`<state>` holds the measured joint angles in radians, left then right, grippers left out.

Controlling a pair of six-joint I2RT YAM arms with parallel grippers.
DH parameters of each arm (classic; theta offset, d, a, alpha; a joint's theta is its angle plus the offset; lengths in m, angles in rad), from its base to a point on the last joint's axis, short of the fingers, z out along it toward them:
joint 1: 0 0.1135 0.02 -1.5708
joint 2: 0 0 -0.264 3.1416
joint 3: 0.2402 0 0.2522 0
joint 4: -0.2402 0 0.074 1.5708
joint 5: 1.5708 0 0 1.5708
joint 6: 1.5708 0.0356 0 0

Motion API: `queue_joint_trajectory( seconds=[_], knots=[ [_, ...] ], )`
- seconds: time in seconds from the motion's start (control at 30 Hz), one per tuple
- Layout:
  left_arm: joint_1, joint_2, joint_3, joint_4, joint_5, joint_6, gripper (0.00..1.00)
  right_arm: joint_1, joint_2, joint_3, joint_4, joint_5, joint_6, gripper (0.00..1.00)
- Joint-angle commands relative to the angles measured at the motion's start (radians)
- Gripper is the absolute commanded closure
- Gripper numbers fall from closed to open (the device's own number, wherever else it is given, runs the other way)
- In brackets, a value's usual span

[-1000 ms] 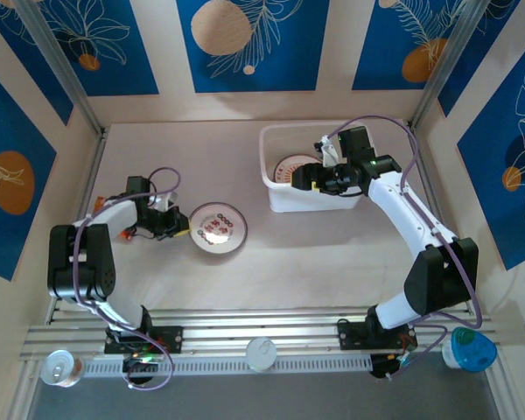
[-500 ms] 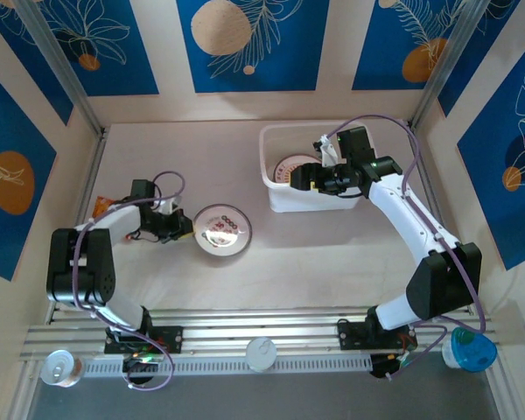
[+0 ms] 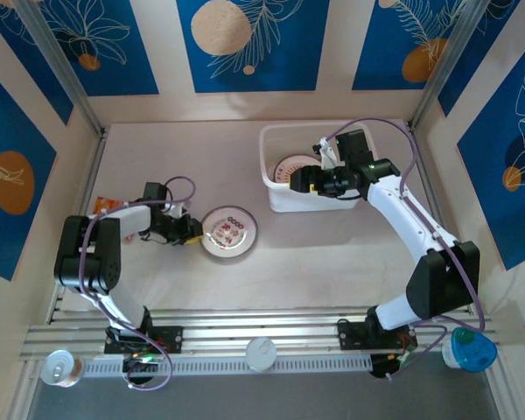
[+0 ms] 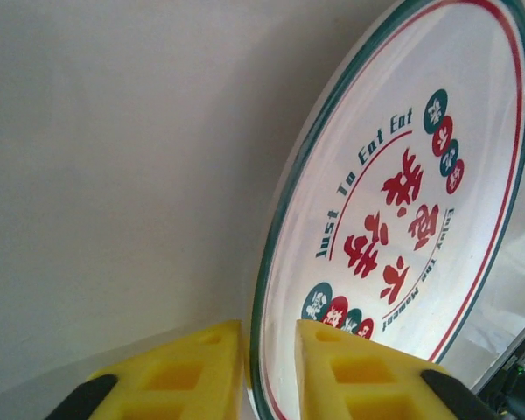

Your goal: Place the plates into the plastic bin on the countertop

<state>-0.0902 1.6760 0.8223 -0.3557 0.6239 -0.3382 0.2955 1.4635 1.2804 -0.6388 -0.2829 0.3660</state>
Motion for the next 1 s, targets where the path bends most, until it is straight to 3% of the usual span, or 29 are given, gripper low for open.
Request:
queue_joint_trajectory(
  seconds=[0.0, 0.13, 0.4, 0.67, 0.97],
  knots=[
    [-0.015, 0.02, -0.006, 0.024, -0.002, -0.011, 0.74, 0.003, 0.008, -0.014, 0.014, 0.002, 0.001, 0.27],
    [-0.026, 0.033, 0.001, 0.027, -0.007, -0.016, 0.69, -0.004, 0.012, -0.021, 0.02, -0.003, 0.002, 0.27],
    [-0.056, 0.051, 0.021, 0.037, -0.011, -0.03, 0.69, -0.01, 0.018, -0.029, 0.03, -0.012, 0.002, 0.27],
    [-0.072, 0.045, 0.031, 0.013, -0.013, -0.024, 0.86, -0.015, 0.005, -0.034, 0.022, -0.01, 0.002, 0.27],
    [-0.072, -0.118, 0.014, -0.068, -0.005, -0.008, 0.98, -0.021, -0.045, -0.073, 0.011, -0.011, 0.015, 0.27]
  ],
)
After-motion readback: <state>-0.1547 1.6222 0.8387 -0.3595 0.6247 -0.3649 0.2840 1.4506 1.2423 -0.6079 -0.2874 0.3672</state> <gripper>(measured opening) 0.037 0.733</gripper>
